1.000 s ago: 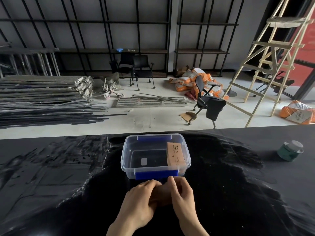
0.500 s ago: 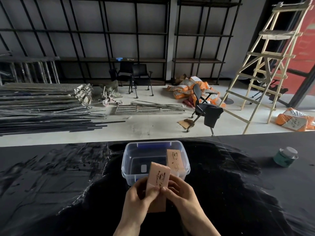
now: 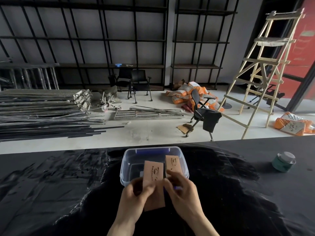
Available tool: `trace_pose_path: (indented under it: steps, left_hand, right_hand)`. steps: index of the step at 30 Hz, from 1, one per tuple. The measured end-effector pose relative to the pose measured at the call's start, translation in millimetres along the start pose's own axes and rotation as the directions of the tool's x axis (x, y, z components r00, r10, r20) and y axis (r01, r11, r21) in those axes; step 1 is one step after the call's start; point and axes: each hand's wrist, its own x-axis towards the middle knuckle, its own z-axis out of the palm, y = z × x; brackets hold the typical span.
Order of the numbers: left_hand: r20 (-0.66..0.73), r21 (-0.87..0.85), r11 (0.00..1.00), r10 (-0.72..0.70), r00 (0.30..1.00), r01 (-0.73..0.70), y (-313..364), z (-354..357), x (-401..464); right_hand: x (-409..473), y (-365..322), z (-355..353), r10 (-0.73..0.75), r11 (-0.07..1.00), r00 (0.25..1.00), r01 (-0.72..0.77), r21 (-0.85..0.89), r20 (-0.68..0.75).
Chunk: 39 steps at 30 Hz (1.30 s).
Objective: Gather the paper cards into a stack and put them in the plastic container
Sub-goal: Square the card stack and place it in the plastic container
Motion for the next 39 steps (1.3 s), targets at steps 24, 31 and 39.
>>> trace_pose_path:
  steps: [24,31,39]
  left_hand:
    - [-0.175,0.134,0.973,-0.165,0.971,0.19,23,27,48]
    - [-0.138,0.241,0.911,-0.308,0.941,0.334,4,38,57]
    - [-0.113,0.433,0.809,-0.389,0.914,0.397,1,47,70]
  right_hand:
    - [-39,38,-39,-0.253,0.692,0.954,0.295,-0.658,0.162]
    - [14,94,-85,0.074,0.613,0.997,-0.075,-0.786,-0.038]
    - [12,141,-67,0.229,0.51,0.974,-0.124,-0.852,-0.005]
